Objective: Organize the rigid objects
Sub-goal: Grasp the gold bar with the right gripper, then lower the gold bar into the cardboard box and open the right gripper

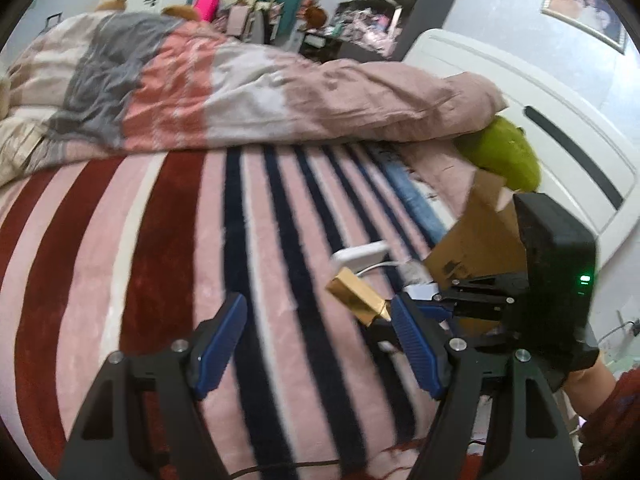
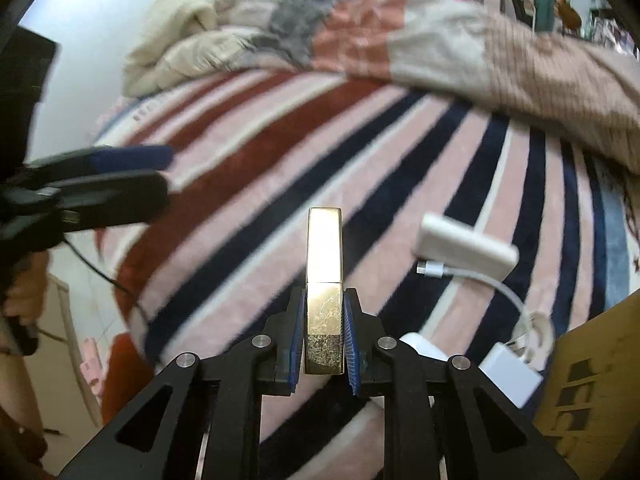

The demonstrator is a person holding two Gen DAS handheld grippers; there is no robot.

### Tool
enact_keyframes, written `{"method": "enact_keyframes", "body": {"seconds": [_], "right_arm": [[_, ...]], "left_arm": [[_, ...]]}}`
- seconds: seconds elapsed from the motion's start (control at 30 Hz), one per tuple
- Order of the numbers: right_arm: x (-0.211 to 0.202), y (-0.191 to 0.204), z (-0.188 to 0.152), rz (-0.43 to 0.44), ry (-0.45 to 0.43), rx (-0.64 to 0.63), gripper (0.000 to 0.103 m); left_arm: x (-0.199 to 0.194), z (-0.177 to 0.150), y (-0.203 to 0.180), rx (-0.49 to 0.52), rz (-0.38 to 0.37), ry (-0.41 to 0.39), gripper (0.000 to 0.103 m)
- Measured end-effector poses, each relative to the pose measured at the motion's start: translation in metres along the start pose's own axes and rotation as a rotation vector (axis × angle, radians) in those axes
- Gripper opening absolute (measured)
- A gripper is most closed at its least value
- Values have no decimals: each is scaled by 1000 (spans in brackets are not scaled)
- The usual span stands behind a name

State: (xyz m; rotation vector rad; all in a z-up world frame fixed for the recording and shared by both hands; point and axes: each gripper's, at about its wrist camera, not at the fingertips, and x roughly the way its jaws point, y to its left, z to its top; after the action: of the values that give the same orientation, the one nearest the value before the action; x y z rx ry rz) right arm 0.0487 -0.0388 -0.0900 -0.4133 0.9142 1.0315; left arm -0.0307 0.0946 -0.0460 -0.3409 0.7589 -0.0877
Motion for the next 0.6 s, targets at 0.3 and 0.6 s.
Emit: {"method": "enact_keyframes", "body": {"seconds": [0.3, 0.6], "right_arm": [[-103, 10, 11, 52, -211, -30, 13], [-174, -77, -29, -7, -336, 90, 13]], "left_arm": [[-7, 54, -95, 159, -92, -69, 44], [52, 93, -199, 310, -148, -6, 35]]}}
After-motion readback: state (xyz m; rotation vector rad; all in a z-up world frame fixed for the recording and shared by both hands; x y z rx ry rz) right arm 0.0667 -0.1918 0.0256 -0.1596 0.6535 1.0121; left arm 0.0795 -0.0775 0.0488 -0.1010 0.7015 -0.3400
